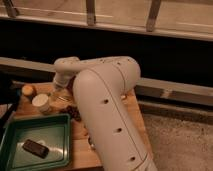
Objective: Place fork in metal cup
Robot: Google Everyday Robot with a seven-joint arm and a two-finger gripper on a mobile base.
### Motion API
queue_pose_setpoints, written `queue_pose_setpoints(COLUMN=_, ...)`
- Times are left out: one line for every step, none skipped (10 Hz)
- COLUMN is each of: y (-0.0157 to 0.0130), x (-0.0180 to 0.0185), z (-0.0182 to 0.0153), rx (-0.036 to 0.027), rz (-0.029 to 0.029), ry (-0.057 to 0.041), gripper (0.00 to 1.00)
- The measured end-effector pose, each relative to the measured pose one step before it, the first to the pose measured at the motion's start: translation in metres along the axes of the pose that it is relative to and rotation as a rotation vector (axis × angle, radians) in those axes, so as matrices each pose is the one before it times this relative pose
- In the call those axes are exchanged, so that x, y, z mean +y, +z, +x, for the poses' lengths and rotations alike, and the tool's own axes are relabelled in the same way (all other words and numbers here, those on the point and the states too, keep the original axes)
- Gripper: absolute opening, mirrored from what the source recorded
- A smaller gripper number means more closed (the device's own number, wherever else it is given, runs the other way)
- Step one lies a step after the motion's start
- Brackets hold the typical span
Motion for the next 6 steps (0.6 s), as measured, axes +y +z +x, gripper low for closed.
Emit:
queue_pose_setpoints(y=0.00300, x=-0.00268, z=-0.00061, rx=-0.00329, rz=0.00291, ry=-0.00462, gripper=0.66)
queue_pose_setpoints(y=0.00382, x=-0.00322, z=-0.00156, rx=-0.00661, rz=0.00257, ry=-0.00951, gripper=0.66)
queue_pose_setpoints(y=0.00477, x=-0.00120, z=-0.00190, rx=-0.01345, rz=0.00288, ry=-0.00960, gripper=0.66)
queue_pose_setpoints(y=0.00380, x=-0.00139, z=0.00022, rx=-0.02345, rz=0.00322, ry=-0.00452, gripper=0.66)
queue_pose_setpoints(y=0.00526, x=-0.00304, z=0.00356, rx=-0.03990, rz=0.00274, ry=0.00180, gripper=0.66)
queue_pose_setpoints(y=0.00315, x=-0.00141, z=0.00326, rx=-0.03274, rz=-0.00555, ry=0.00659, gripper=0.66)
